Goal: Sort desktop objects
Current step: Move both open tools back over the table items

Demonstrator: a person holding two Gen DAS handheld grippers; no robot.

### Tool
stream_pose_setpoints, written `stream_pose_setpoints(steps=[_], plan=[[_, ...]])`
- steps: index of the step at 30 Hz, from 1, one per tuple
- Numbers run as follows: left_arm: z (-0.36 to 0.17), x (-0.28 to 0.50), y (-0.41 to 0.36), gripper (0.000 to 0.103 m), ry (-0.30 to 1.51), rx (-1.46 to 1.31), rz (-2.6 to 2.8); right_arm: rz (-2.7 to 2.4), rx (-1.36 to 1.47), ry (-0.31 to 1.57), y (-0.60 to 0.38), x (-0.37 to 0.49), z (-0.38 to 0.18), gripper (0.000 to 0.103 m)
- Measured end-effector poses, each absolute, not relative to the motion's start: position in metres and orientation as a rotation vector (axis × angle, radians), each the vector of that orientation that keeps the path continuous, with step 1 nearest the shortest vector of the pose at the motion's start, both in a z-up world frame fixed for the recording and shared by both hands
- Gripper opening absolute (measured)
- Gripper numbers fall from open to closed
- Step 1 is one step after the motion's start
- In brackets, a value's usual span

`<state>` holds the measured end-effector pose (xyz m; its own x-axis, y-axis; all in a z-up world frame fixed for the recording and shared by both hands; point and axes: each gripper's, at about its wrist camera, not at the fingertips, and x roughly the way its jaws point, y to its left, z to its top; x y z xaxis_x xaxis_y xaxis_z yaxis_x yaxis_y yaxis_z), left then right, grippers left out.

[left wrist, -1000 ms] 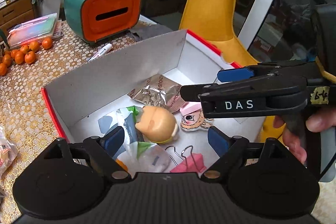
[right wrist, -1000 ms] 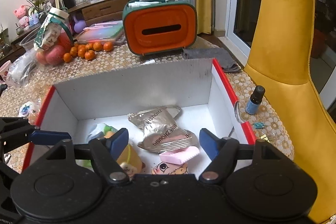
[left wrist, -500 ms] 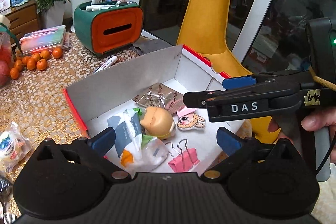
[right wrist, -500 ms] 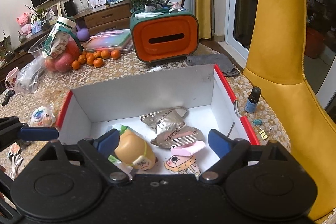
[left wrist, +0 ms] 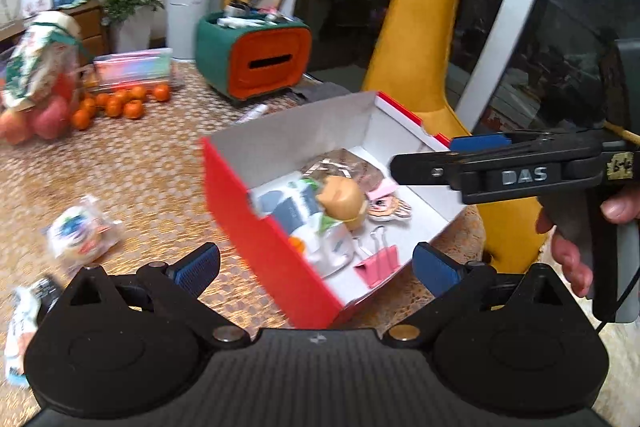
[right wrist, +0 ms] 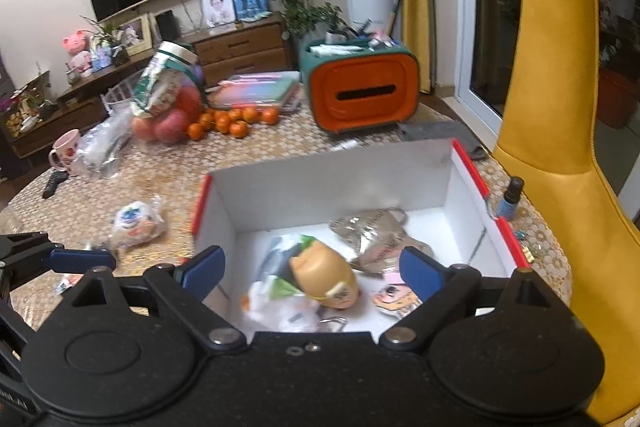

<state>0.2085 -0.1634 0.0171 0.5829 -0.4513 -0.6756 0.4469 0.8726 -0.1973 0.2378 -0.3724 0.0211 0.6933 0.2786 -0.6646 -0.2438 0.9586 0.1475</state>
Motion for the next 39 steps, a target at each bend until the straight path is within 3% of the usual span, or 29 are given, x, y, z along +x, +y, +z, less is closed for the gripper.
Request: stream_pose_setpoints(steps=[17,39], plan=[[0.017,0.148,-0.052,0.103,0.730,-0.130,-0.330,0.416,0.029,0.677,-0.299,0.190,0.038,0.102],[-0.056,0.121,0.038,0.103,0.797,-0.199,-0.180,0.538,-0.074,0.727,-0.195,0.182,-0.002,0.102]])
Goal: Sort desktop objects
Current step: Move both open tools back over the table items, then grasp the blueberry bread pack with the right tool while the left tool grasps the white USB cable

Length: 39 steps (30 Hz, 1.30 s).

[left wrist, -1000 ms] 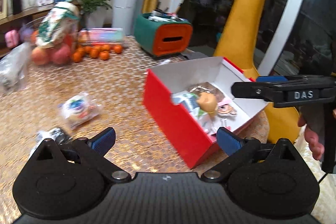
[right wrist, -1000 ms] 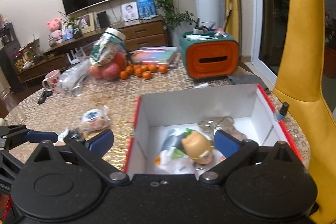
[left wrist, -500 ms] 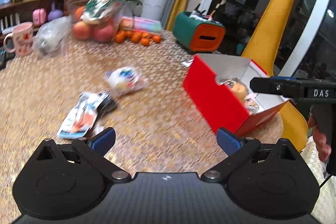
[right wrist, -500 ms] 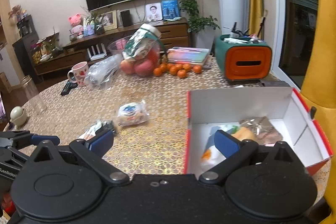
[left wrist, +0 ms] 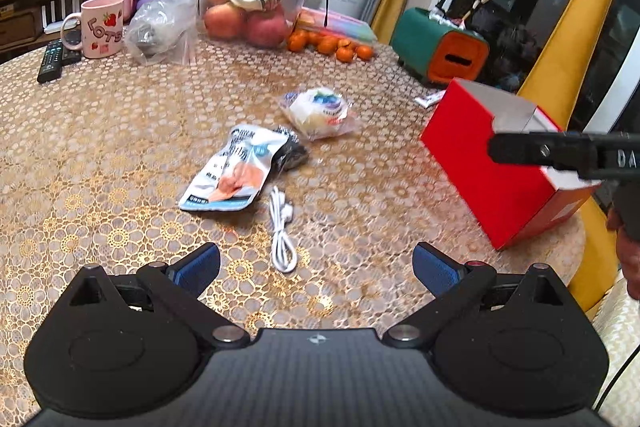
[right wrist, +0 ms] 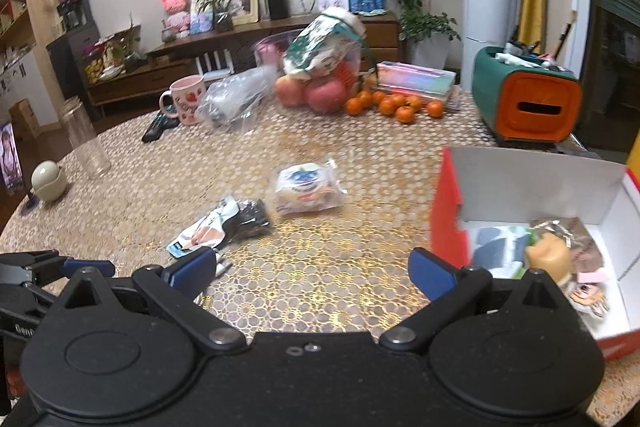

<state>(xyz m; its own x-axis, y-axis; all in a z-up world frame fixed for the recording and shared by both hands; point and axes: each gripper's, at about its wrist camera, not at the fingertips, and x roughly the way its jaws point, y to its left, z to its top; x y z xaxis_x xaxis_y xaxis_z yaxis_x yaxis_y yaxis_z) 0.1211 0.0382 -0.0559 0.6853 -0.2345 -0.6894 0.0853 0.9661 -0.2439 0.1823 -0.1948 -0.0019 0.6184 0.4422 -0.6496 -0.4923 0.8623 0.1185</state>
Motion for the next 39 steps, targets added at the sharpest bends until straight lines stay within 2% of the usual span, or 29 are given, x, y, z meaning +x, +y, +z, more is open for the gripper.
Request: stream_pose_setpoints(steps=[19,22,30,34,36,39], plan=[[-0.101,0.155,0.025,0.100,0.797,-0.132,-0.120,0.524,-0.122,0.785,-0.150,0.254,-0.045,0.102],[-0.104,0.162,0.024,0.096,0.792,-0.128,-0.106,0.522,-0.120,0.787,-0.143,0.271,-0.048,0.102],[-0.112,0.174,0.021,0.072,0.802,-0.110,-0.085,0.535,-0.130,0.790,-0.123,0.303,-0.058,0.102],[-0.114,0.177,0.017,0.069,0.794,-0.080,-0.077,0.535,-0.150,0.802,-0.111,0.318,-0.068,0.102],[-0.114,0.179,0.015,0.060,0.791,-0.066,-0.077,0.528,-0.161,0.812,-0.105,0.326,-0.075,0.102],[-0.114,0.183,0.014,0.053,0.788,-0.041,-0.071,0.527,-0.158,0.826,-0.098,0.335,-0.082,0.102]])
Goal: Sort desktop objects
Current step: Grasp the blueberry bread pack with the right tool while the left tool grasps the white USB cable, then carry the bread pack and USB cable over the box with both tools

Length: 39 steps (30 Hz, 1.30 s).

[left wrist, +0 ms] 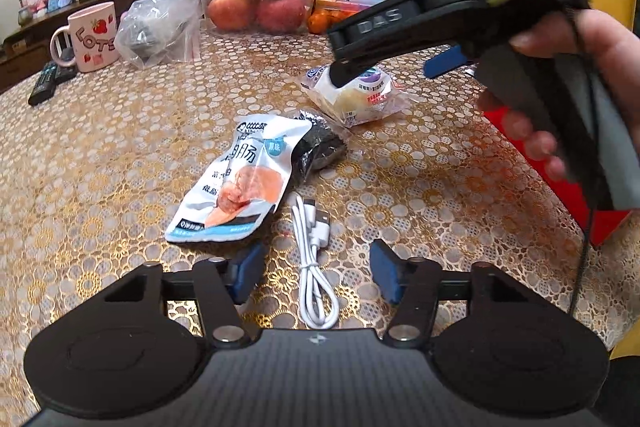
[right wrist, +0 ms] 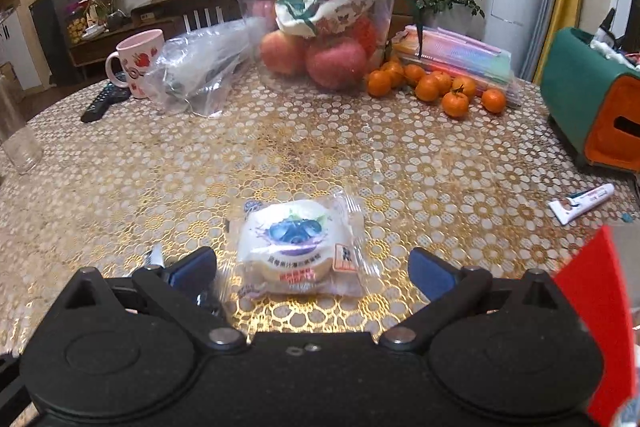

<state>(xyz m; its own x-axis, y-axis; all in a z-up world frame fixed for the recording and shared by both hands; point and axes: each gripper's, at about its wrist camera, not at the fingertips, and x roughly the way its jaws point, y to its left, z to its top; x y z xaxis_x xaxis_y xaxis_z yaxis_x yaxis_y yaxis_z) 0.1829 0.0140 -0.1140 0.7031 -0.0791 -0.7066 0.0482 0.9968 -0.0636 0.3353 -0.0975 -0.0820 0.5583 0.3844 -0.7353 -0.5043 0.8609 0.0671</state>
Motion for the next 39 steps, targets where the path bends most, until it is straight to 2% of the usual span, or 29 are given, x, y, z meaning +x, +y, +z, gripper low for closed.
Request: stream_pose_setpoints(steps=[7,13,20,28,31,39], plan=[[-0.115,0.185,0.014,0.036,0.773,0.002,-0.058,0.536,-0.188,0.855,-0.076,0.349,-0.099,0.102],[-0.116,0.185,0.012,0.029,0.756,0.034,-0.071,0.522,-0.206,0.866,-0.072,0.352,-0.106,0.102],[-0.116,0.185,0.010,0.018,0.753,0.033,-0.077,0.518,-0.199,0.876,-0.076,0.352,-0.105,0.093],[-0.116,0.185,0.012,0.016,0.753,0.018,-0.073,0.512,-0.176,0.863,-0.085,0.346,-0.094,0.074],[-0.116,0.186,0.013,0.016,0.755,0.012,-0.074,0.522,-0.191,0.854,-0.085,0.341,-0.089,0.060],[-0.113,0.184,0.018,0.016,0.769,-0.025,-0.063,0.504,-0.187,0.861,-0.104,0.325,-0.083,0.056]])
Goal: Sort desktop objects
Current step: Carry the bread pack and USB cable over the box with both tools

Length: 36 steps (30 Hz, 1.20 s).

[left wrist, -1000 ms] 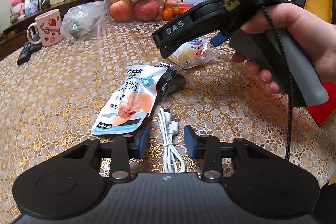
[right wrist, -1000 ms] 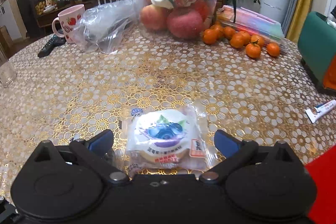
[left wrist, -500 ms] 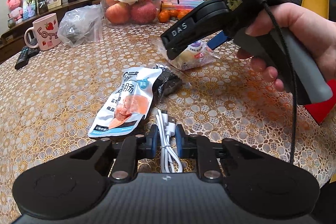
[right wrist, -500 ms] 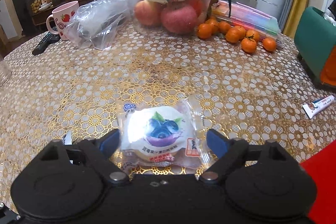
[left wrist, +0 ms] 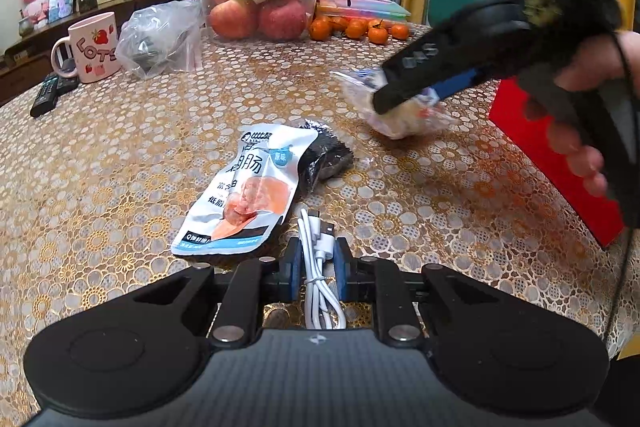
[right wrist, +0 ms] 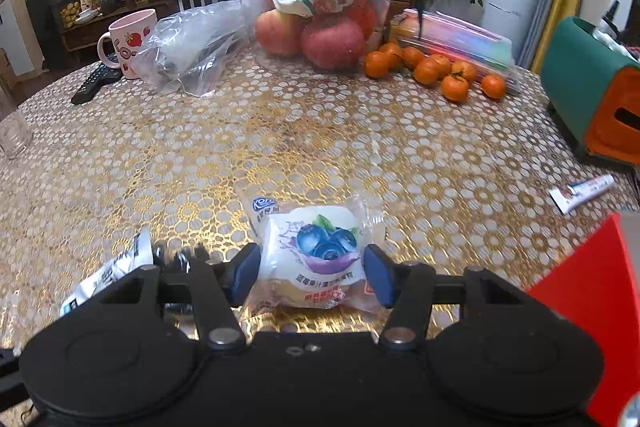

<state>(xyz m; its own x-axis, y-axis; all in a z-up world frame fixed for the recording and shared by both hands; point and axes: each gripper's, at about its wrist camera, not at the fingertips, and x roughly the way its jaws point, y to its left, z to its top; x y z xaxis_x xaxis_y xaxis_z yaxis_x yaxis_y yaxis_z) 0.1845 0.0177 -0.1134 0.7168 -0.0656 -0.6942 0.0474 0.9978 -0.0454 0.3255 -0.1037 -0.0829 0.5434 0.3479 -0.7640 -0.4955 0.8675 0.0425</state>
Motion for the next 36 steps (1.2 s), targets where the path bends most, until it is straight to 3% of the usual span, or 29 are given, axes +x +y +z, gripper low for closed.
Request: stream_pose_setpoints(steps=[20,36], plan=[[-0.096,0.162,0.017,0.016,0.792,-0.114,-0.049,0.544,-0.165,0.895,-0.158,0.245,-0.060,0.056],[-0.042,0.141,-0.006,0.016,0.752,-0.146,-0.123,0.565,-0.128,0.841,-0.205,0.195,-0.013,0.056]])
